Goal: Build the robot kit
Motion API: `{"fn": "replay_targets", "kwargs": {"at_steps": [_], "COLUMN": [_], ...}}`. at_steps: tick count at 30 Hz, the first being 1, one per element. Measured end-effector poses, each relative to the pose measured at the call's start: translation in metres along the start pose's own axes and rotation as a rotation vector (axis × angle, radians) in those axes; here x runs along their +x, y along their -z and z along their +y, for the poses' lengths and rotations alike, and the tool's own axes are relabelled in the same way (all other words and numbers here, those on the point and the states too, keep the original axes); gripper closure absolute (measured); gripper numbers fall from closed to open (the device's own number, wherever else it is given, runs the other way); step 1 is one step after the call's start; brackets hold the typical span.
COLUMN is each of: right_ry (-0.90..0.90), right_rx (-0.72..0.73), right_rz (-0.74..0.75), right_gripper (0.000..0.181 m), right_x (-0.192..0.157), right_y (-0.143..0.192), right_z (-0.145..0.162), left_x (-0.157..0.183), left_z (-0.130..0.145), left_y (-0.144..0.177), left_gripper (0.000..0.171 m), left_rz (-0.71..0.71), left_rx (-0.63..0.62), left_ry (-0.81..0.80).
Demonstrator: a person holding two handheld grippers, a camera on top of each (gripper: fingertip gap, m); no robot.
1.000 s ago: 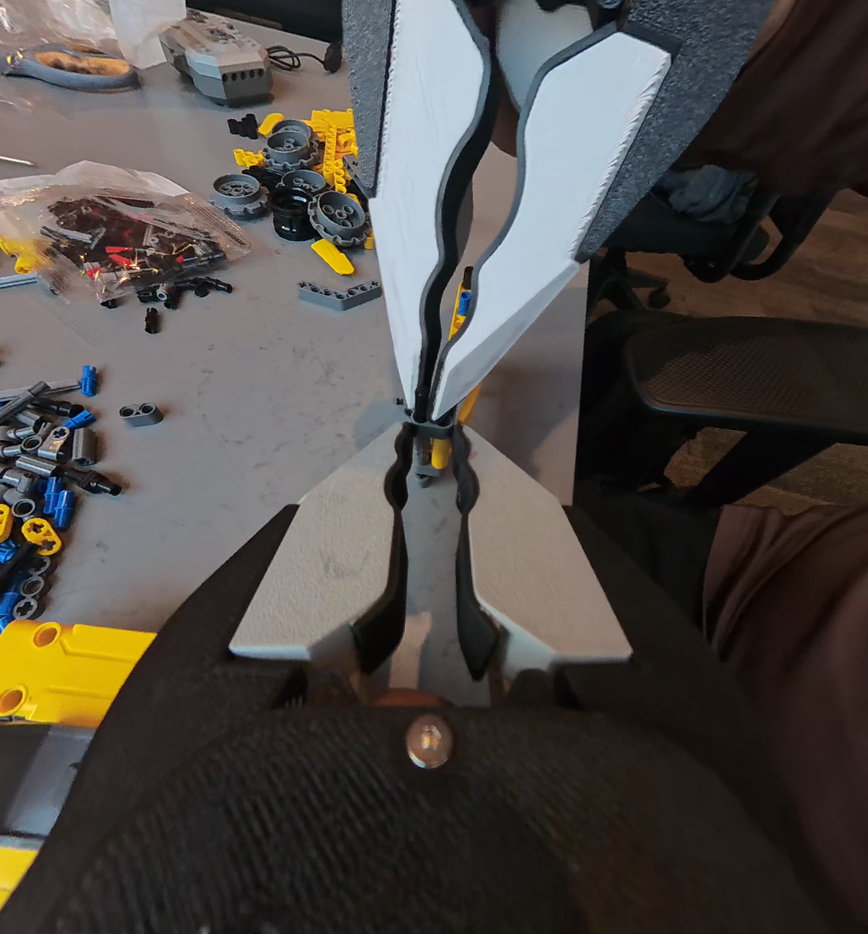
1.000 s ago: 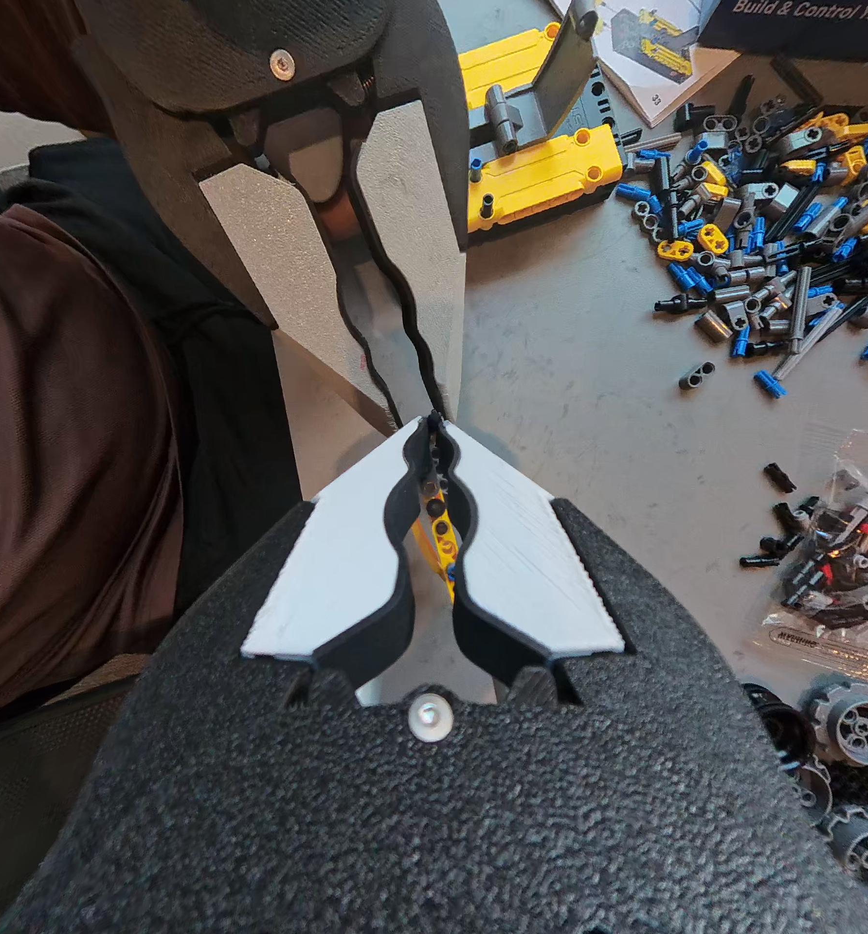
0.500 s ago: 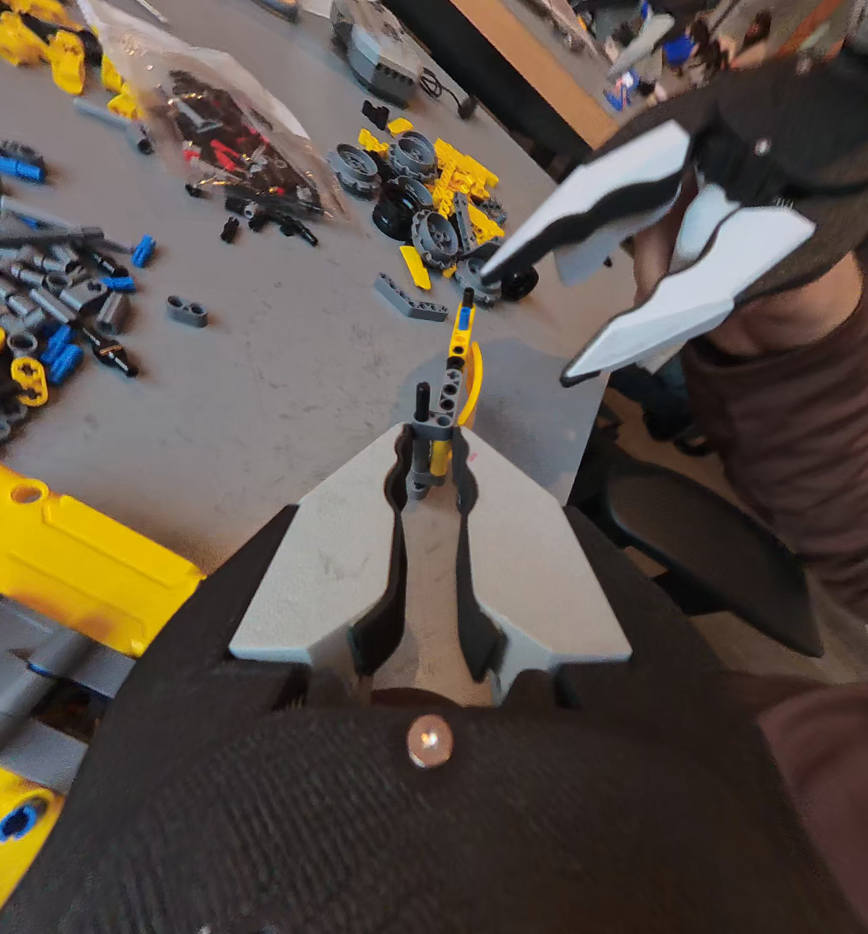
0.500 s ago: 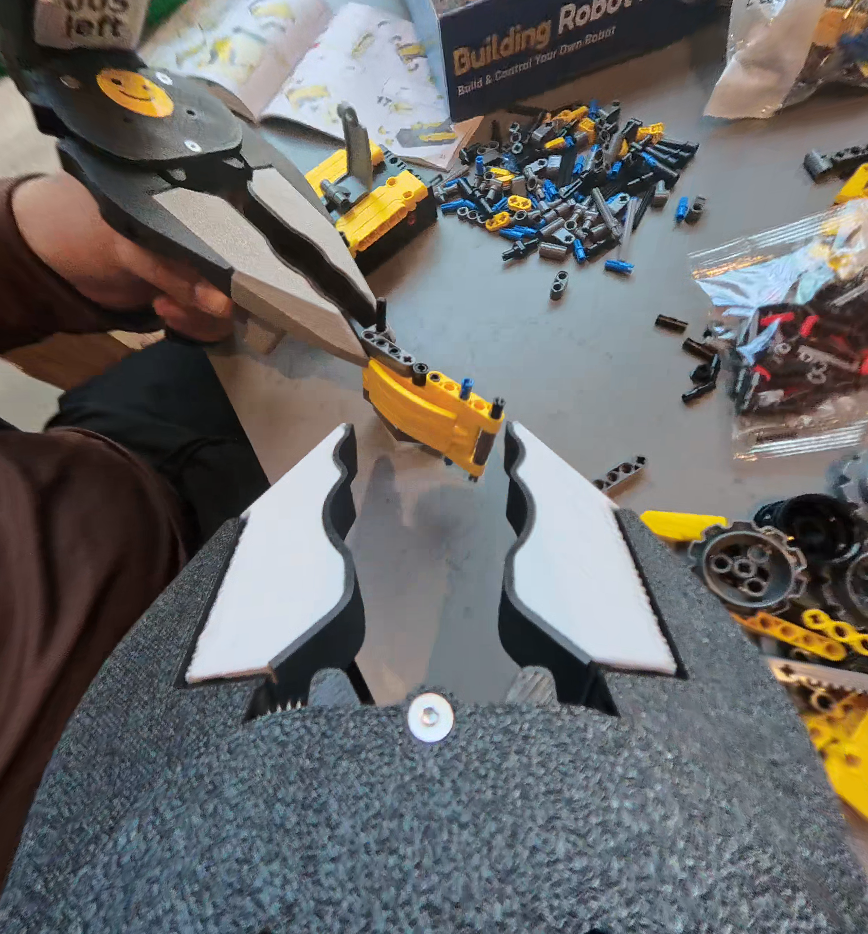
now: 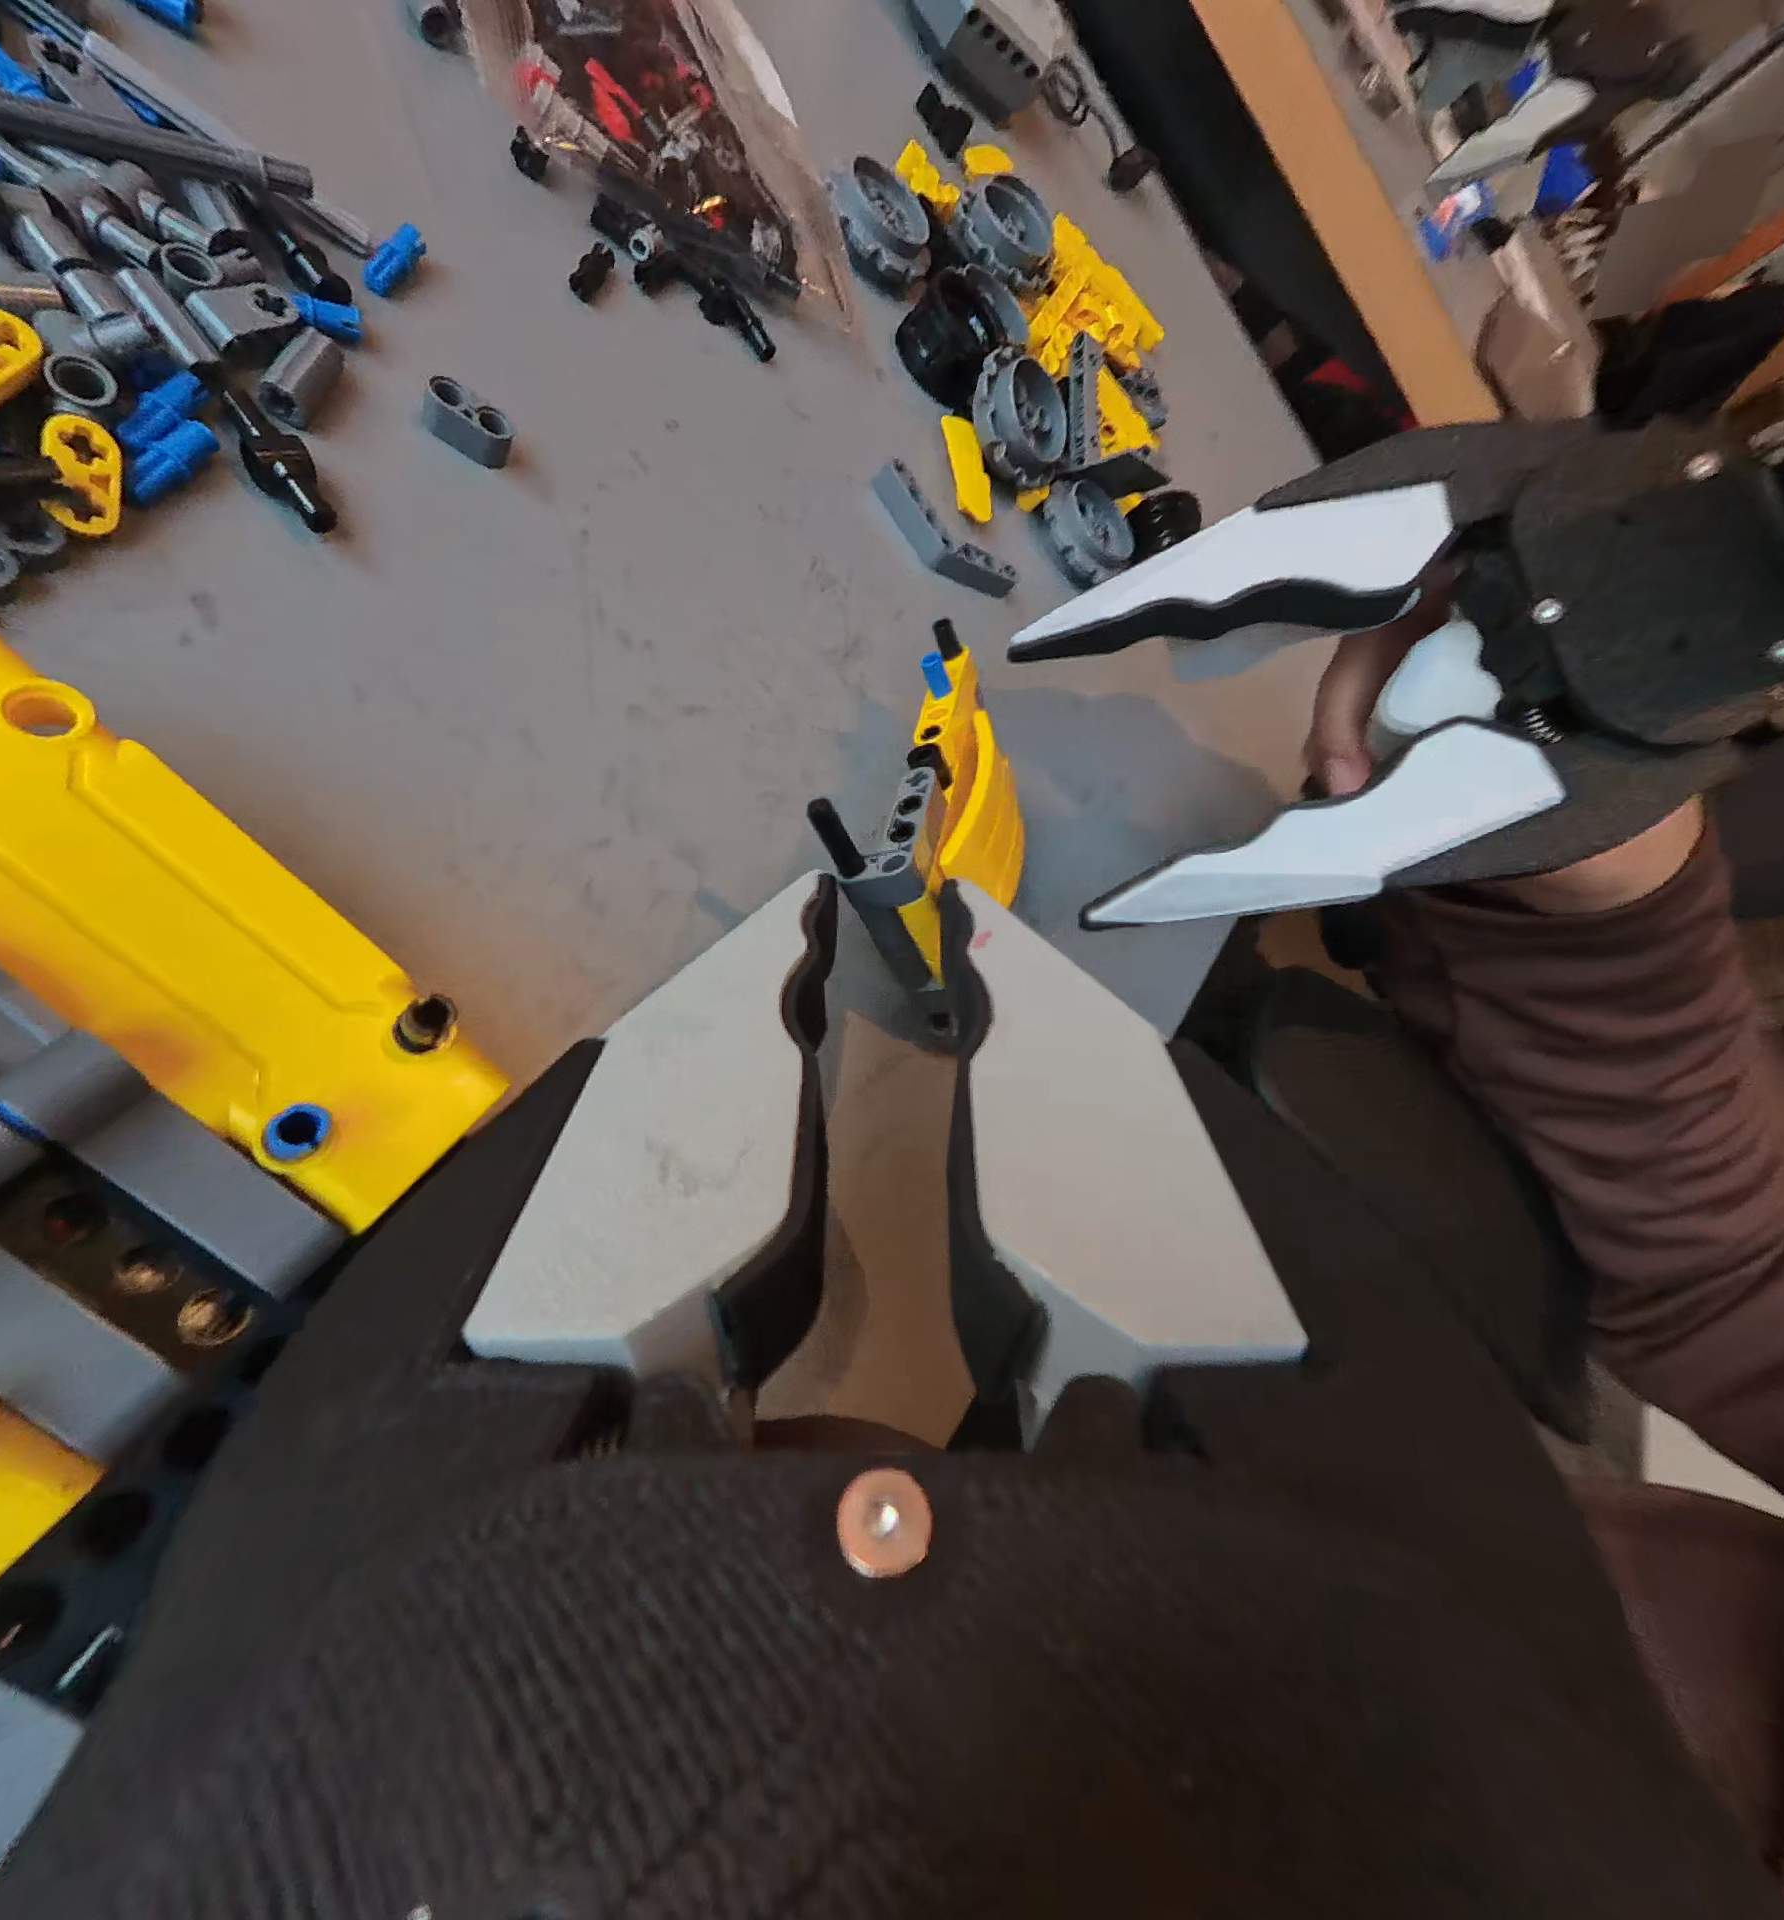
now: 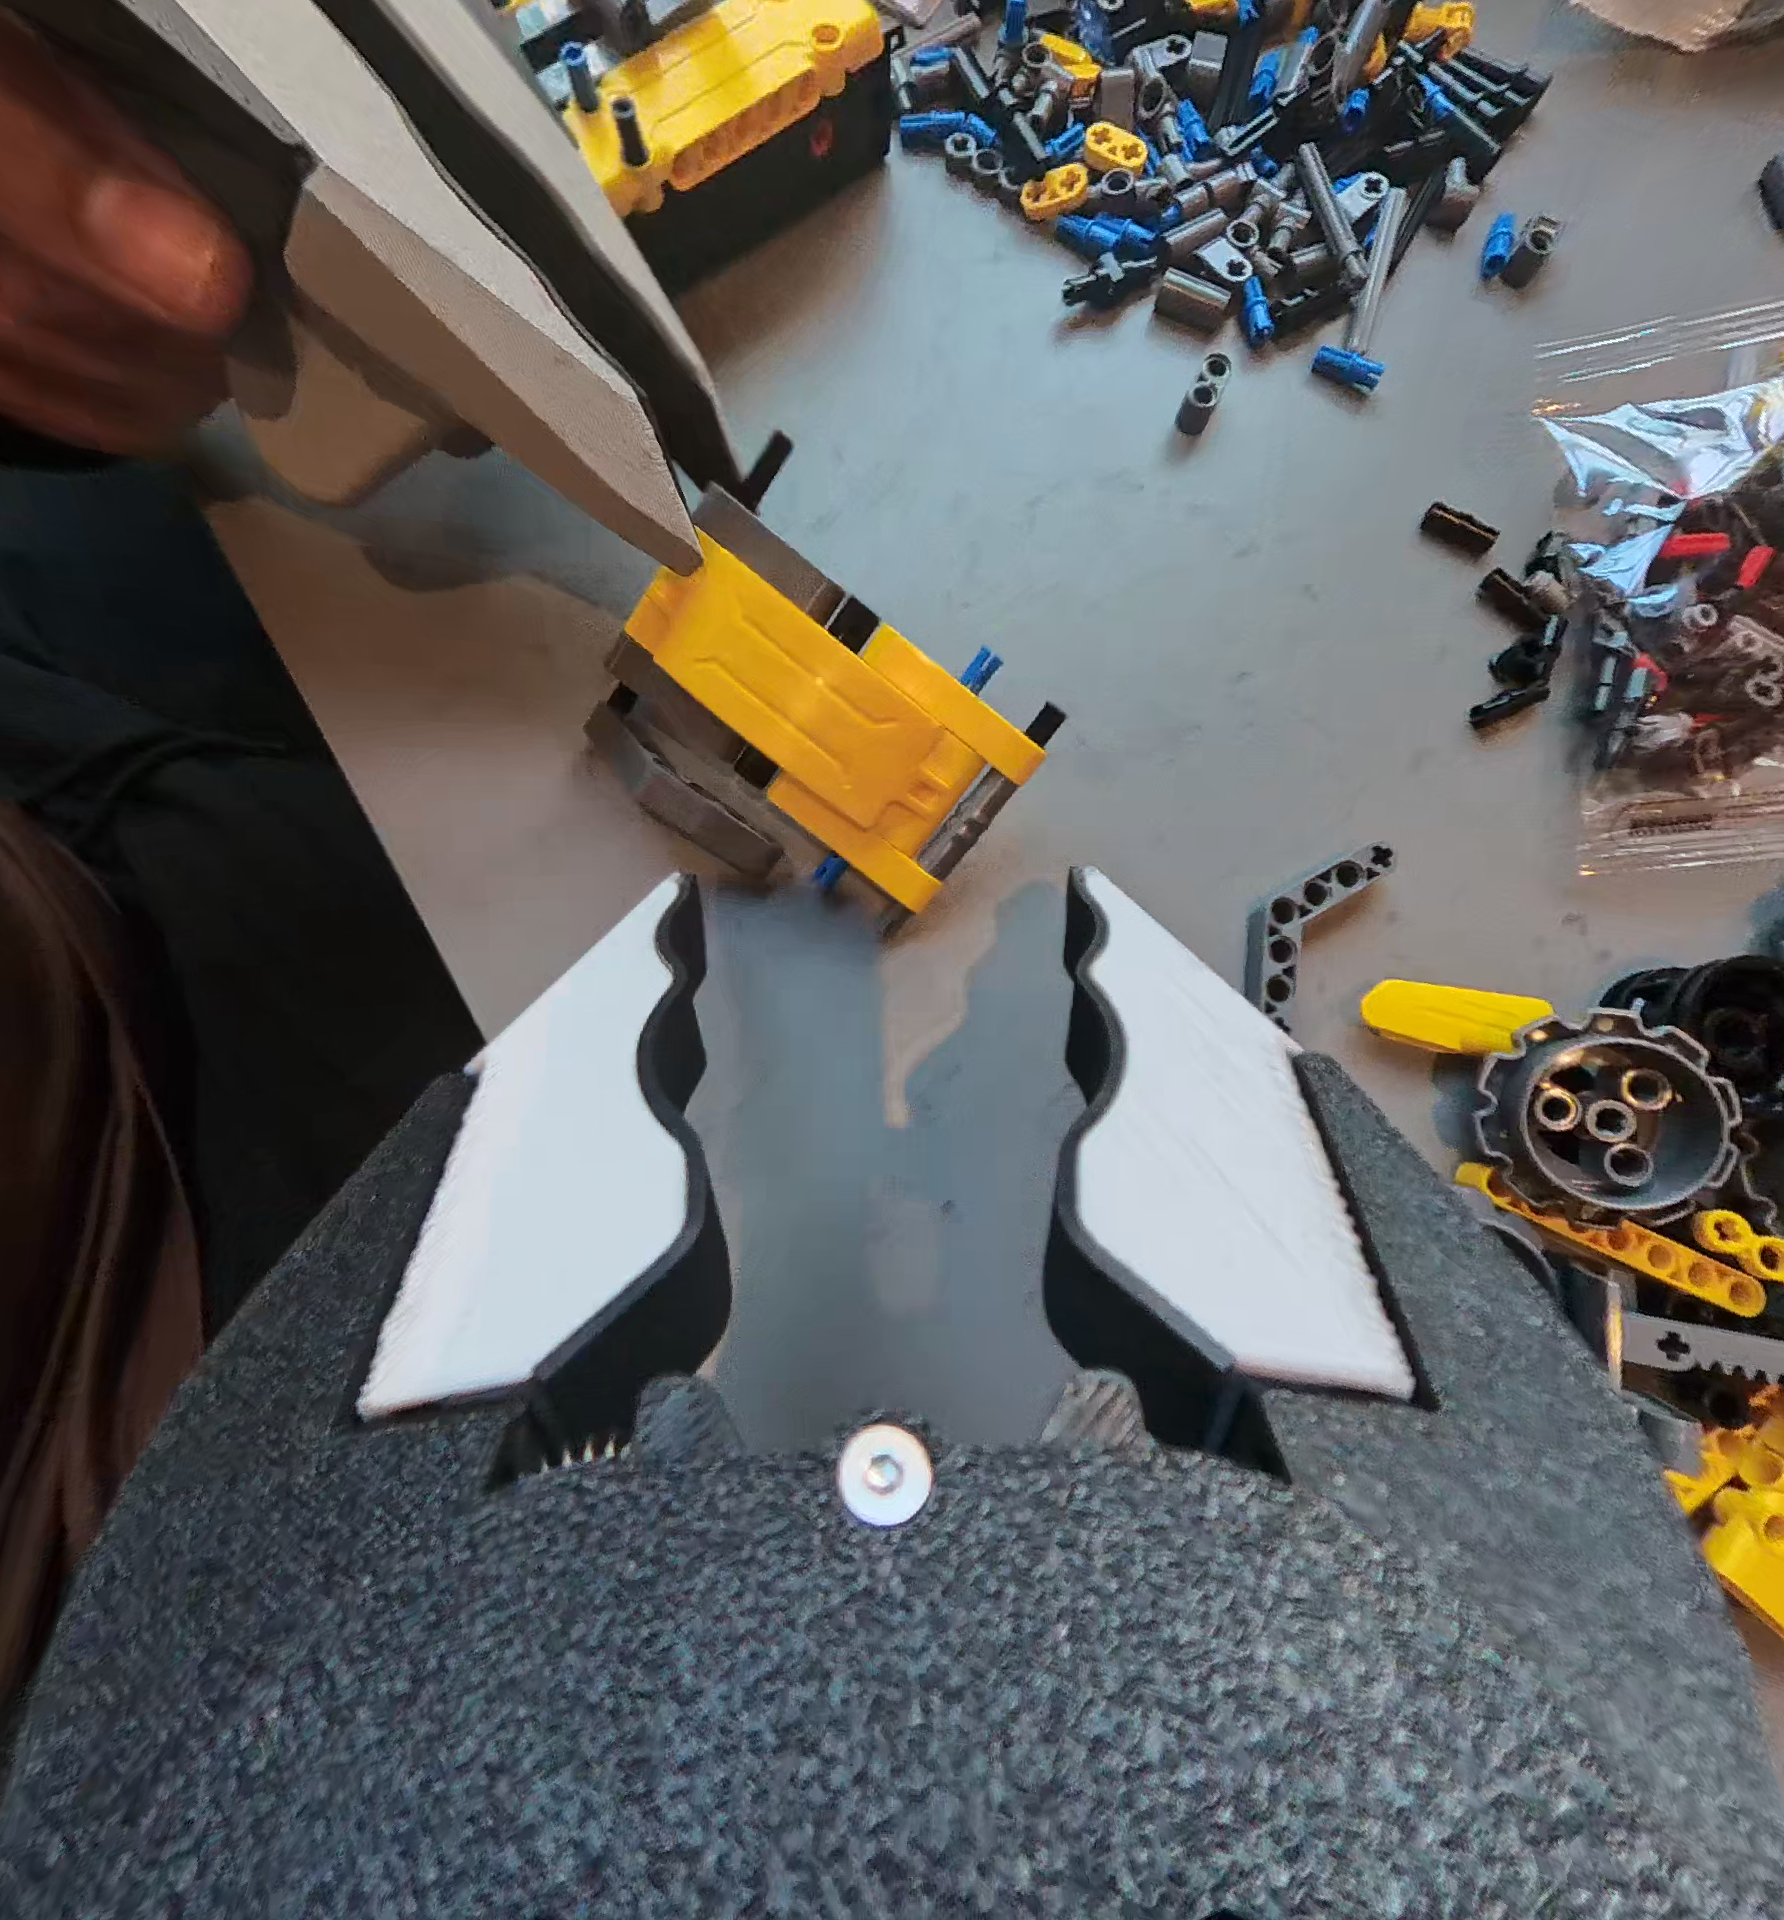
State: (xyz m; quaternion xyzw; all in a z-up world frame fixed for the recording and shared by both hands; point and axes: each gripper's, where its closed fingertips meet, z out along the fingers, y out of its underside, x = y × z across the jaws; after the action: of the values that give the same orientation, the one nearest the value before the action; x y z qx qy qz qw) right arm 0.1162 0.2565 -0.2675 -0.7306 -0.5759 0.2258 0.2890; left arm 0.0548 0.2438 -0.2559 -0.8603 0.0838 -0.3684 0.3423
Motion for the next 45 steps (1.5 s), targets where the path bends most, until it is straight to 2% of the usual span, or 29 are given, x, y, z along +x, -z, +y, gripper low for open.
{"fn": "replay_targets", "kwargs": {"at_steps": [2, 7, 13, 15, 19, 22, 24, 28, 32, 39, 45], "right_ry": [0.012, -0.017, -0.12, -0.142, -0.171, -0.153, -0.156, -0.215, -0.247, -0.228, -0.211], "right_rx": [-0.007, 0.045, 0.281, 0.381, 0.517, 0.556, 0.586, 0.611, 0.625, 0.583, 0.549], "right_rz": [0.015, 0.046, 0.116, 0.138, 0.136, 0.144, 0.161, 0.116, 0.141, 0.207, 0.221], "right_gripper": [0.11, 0.112, 0.117, 0.118, 0.119, 0.119, 0.12, 0.119, 0.113, 0.113, 0.113], "right_x": [-0.001, 0.006, 0.033, 0.043, 0.057, 0.063, 0.069, 0.081, 0.095, 0.104, 0.105], "right_y": [0.001, 0.011, 0.026, 0.031, 0.04, 0.038, 0.038, 0.034, 0.034, 0.026, 0.02], "right_z": [0.001, -0.001, -0.013, -0.021, -0.038, -0.047, -0.053, -0.061, -0.064, -0.064, -0.064], "left_x": [-0.004, 0.006, 0.03, 0.035, 0.046, 0.052, 0.055, 0.049, 0.034, 0.036, 0.032], "left_z": [0.005, 0.02, 0.036, 0.049, 0.084, 0.102, 0.111, 0.132, 0.121, 0.099, 0.096], "left_y": [0.002, 0.022, 0.078, 0.094, 0.11, 0.111, 0.108, 0.099, 0.097, 0.112, 0.107], "left_gripper": [0.137, 0.116, 0.111, 0.111, 0.112, 0.116, 0.122, 0.122, 0.126, 0.126, 0.126], "left_rz": [-0.052, -0.12, -0.118, -0.058, 0.09, 0.145, 0.188, 0.224, 0.161, 0.283, 0.298], "left_rx": [-0.037, -0.05, 0.137, 0.179, 0.188, 0.208, 0.214, 0.117, 0.134, 0.21, 0.197], "left_ry": [-0.048, -0.185, -0.491, -0.546, -0.622, -0.685, -0.697, -0.735, -0.713, -0.551, -0.537]}}
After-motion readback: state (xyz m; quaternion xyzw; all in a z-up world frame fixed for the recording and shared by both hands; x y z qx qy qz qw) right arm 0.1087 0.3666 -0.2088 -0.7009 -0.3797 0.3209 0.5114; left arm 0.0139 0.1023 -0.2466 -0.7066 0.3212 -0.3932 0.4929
